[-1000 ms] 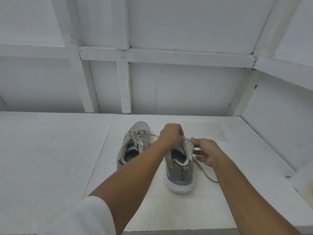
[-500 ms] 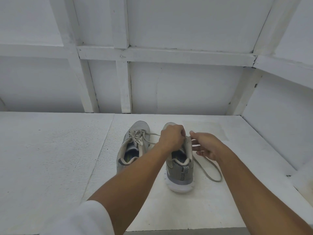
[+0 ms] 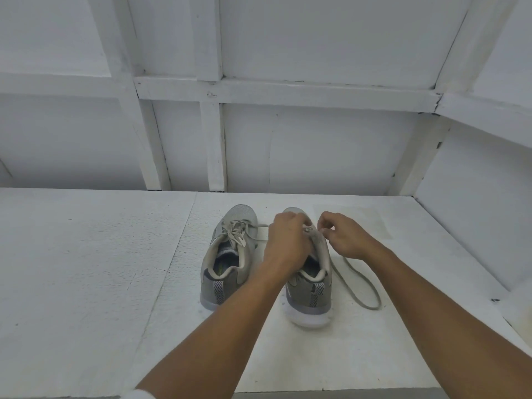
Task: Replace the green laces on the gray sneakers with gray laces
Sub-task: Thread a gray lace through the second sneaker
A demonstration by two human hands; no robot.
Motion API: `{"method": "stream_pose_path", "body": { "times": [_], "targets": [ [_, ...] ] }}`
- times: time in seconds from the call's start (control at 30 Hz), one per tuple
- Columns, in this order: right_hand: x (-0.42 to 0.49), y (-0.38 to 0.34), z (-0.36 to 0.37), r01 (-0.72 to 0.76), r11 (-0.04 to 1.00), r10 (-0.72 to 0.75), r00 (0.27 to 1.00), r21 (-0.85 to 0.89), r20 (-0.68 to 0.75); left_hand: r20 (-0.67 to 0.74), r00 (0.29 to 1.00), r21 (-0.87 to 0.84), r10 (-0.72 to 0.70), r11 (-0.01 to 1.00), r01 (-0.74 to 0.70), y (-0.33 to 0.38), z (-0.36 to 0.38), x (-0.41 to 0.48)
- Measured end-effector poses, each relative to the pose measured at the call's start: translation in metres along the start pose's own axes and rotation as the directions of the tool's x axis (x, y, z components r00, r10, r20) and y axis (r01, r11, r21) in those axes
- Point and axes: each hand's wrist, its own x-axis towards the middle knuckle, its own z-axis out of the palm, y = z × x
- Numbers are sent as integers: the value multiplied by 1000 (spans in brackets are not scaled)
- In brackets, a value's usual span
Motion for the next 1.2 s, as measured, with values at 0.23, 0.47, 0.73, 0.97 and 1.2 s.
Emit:
{"method": "stream_pose_path", "body": {
  "times": [0.23,0.47,0.73,0.97,1.2],
  "targets": [
    [16,3,-34,-22,684,293,924,729,-247,-136,933,-339,-332,901,271,-13,8,-25],
    [6,3,-50,92,735,264,874,672,-408,-72,900,-554,-431,767,323,-18,8,-35],
    [-6,15,-10,-68,960,112,982,270,-151,-91,885,-572,-457,751,330,-16,9,-36],
    [-4,14,-36,-125,414,405,913,902,-59,-72,895,-459,-440,811,362,-14,8,-26],
    [-8,-3,-31,-138,591,330,941,795,-82,409,911,244,-47,968,-60,22,-4,43]
  ]
}}
